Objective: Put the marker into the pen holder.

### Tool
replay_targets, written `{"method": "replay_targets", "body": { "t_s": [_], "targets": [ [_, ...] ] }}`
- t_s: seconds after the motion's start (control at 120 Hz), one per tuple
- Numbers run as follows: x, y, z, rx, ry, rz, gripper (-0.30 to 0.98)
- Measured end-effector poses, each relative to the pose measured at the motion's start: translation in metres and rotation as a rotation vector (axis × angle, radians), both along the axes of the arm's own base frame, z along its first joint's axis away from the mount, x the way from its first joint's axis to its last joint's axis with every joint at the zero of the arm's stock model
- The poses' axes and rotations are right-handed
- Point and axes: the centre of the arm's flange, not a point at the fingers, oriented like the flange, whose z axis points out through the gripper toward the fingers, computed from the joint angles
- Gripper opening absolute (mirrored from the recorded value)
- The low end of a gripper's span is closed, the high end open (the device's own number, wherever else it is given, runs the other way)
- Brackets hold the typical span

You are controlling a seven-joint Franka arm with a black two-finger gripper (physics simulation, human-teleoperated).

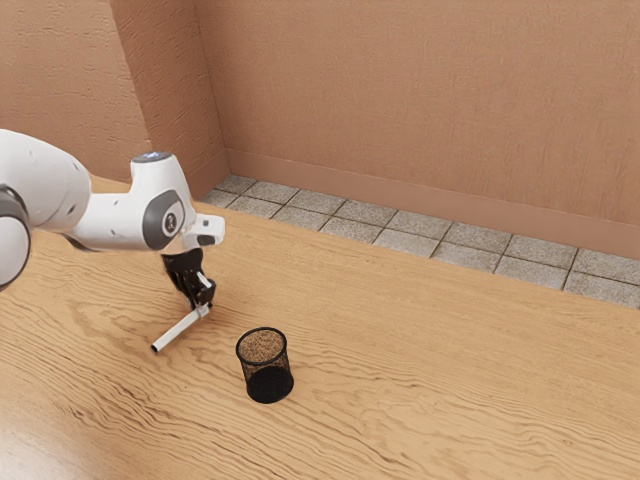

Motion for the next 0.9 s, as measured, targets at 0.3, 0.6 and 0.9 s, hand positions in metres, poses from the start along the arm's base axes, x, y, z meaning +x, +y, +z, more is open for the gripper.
{"method": "replay_targets", "body": {
  "t_s": [0.3, 0.6, 0.9],
  "targets": [
    [-0.017, -0.063, 0.14, -0.014, -0.137, -0.147, 0.01],
    [-0.062, -0.127, 0.219, 0.019, -0.212, -0.287, 0.0],
    [-0.093, -0.235, 0.225, 0.03, -0.157, -0.442, 0.01]
  ]
}}
